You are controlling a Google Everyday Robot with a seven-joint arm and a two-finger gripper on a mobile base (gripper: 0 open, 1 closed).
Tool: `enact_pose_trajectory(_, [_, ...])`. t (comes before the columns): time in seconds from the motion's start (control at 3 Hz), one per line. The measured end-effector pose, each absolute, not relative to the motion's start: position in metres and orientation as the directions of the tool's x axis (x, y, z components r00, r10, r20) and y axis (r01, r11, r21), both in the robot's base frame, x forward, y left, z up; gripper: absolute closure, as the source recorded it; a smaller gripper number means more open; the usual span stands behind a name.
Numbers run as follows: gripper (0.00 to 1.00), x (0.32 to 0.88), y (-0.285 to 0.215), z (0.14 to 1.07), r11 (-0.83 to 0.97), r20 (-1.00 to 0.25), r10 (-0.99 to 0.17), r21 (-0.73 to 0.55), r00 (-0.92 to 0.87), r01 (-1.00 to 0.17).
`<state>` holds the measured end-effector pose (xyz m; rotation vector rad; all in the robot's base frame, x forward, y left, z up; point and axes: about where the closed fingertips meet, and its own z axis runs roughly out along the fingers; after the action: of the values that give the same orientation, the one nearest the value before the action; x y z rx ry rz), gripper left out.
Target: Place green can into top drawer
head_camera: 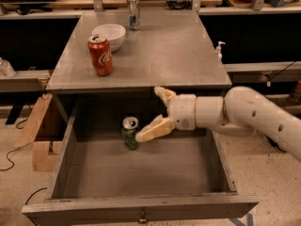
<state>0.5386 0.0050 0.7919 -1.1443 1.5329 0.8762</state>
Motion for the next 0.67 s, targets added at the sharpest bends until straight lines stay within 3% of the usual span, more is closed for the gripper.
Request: enact_pose_trajectory(0.67, [0.00, 0.565, -0.067, 0.908, 0.236, -0.930, -0.361, -0.160, 0.067, -0.958])
